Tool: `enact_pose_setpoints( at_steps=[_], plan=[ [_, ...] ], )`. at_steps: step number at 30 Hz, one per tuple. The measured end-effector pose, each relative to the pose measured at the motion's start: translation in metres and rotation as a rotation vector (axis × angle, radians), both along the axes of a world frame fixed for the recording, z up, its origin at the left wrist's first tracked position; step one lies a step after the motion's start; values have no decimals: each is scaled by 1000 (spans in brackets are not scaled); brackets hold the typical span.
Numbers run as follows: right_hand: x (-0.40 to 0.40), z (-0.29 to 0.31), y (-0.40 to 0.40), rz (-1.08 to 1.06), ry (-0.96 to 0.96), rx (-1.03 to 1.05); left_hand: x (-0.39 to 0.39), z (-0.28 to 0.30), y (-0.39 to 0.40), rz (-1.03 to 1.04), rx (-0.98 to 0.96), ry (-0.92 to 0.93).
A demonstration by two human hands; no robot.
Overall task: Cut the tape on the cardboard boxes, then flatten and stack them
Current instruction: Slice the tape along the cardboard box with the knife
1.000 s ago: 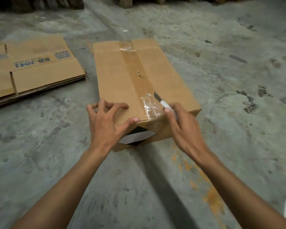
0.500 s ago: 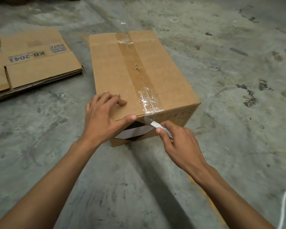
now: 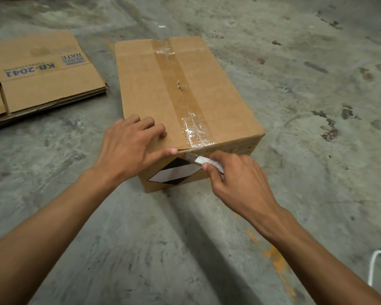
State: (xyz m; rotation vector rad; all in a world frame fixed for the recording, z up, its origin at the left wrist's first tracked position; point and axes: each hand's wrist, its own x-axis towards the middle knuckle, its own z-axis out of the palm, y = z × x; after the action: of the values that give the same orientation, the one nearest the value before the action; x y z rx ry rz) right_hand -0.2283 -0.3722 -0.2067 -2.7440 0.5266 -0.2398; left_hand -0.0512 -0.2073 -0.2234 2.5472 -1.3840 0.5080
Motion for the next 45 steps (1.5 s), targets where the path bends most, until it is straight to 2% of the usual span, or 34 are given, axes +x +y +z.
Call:
enact_pose_setpoints(
  at_steps=[8,20,45],
  plan=[
    [1,-5,-2,-5,-14,29,-2,4,-1,-62,94,-112],
    [8,-8,8,-23,4,41,-7,-3,-4,-91,84,-273],
    [10,-20,7,-176,-92,84,-8,-8,-3,-70,16,-262]
  ],
)
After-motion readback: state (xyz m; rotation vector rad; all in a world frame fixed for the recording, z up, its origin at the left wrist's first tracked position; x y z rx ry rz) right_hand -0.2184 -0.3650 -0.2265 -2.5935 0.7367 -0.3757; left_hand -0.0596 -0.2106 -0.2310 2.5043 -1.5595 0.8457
